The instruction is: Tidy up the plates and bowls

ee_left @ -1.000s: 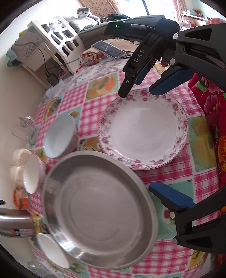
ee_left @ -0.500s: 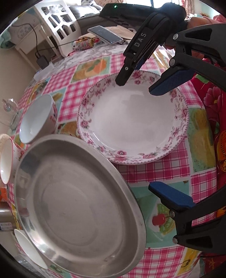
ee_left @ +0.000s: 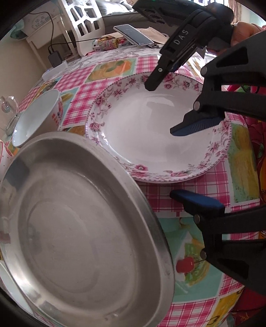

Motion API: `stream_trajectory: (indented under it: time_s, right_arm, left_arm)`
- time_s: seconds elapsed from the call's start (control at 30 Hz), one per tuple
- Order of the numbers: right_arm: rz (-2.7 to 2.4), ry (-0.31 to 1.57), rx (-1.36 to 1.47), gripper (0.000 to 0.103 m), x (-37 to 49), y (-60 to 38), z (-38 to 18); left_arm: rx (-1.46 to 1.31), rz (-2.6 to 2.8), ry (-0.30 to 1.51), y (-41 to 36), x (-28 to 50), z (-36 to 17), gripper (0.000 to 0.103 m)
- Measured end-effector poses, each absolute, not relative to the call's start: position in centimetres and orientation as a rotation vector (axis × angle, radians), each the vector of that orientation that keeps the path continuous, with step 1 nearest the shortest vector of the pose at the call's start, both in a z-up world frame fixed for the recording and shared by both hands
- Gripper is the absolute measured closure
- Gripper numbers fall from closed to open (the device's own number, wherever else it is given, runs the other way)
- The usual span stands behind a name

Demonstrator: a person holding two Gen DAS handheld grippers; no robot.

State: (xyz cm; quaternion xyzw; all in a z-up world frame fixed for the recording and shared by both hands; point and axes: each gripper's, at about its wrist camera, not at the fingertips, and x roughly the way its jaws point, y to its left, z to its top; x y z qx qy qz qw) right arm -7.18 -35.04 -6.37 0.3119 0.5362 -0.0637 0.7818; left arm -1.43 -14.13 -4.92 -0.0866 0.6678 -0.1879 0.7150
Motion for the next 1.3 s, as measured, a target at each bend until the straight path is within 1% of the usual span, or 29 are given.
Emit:
stream_trajectory:
  time_s: [0.1,0.23,0.4,0.47,0.6,0.77,1.3]
  right_arm:
    - [-0.135,1.158,0.669,0.061,-7.1,-35.0,-6.4]
    - [-0.131,1.153,0.683,0.061,-7.1,-35.2,-6.5]
    - [-0.133,1.153,0.683,0.064,-7.4,-35.2,-6.5]
    - [-0.139,1.155,0.684,0.068,-7.4,-35.2,-6.5]
    - [-0.147,1.155,0.695,0.071,-7.7,-35.4,-6.6]
    - [-0.175,1.156,0.716,0.084,-8.2,-36.1,-6.8]
    - [-0.184,1.147,0.729,0.085,-8.4,-36.9,-7.1]
  left_arm:
    - [-0.225,-0.427,1.480,-13.9,-1.4,-5.1,0.057]
    - [-0.270,-0.446,1.482,-13.7,-1.3,-5.3,0.058]
    - [-0.294,-0.450,1.477,-13.8,-1.3,-5.4,0.059]
    - [-0.288,-0.451,1.474,-13.9,-1.3,-5.4,0.059]
    - [-0.267,-0.451,1.463,-14.3,-1.1,-5.4,0.062]
    - [-0.263,-0.436,1.450,-14.6,-0.9,-5.5,0.068]
    - [-0.246,-0.419,1.436,-15.1,-1.0,-5.5,0.072]
